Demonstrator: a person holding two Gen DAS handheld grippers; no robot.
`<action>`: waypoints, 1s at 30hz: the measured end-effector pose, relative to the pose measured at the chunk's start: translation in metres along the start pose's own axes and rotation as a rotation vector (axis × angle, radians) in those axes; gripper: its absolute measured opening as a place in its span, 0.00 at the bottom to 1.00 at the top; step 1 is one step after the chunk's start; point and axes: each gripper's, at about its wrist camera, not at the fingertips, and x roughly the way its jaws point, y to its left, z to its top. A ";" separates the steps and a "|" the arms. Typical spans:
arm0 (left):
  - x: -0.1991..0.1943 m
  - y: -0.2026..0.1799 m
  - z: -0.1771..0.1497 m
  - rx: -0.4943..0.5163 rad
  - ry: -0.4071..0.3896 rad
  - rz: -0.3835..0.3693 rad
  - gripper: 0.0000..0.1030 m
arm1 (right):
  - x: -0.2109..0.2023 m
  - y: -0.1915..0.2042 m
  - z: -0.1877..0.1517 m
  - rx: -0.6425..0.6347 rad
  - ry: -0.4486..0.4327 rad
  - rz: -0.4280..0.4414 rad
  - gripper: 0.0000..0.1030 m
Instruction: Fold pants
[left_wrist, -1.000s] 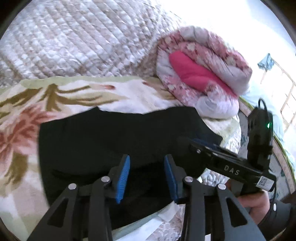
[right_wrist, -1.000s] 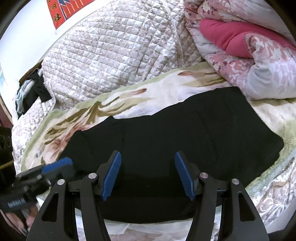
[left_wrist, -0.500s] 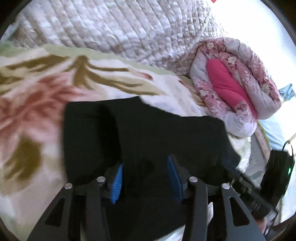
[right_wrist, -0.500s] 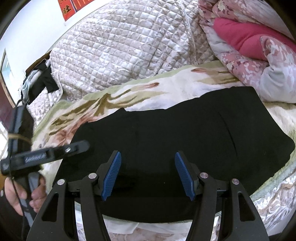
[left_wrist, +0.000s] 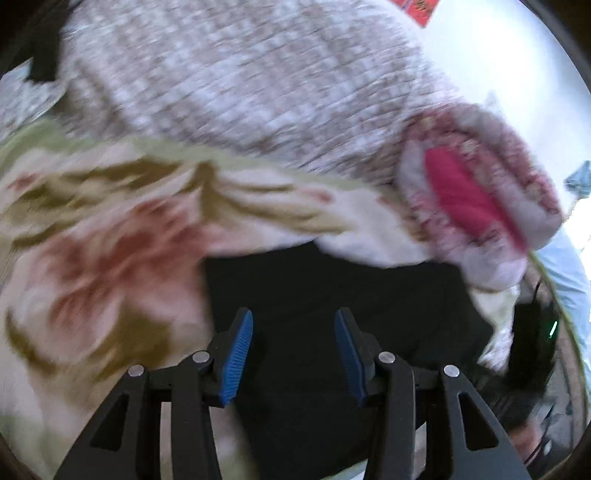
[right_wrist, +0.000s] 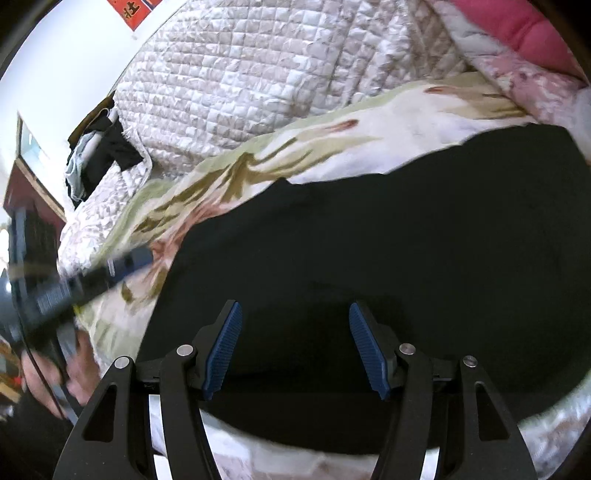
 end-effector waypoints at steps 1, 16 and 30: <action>0.000 0.006 -0.006 -0.014 0.010 0.006 0.48 | 0.005 0.001 0.004 0.000 0.011 0.018 0.59; 0.008 0.008 -0.031 -0.008 0.047 0.021 0.48 | 0.042 -0.022 0.023 0.182 0.101 0.158 0.03; -0.004 0.000 -0.036 0.010 0.032 0.032 0.48 | 0.007 -0.025 0.005 0.148 0.034 0.052 0.03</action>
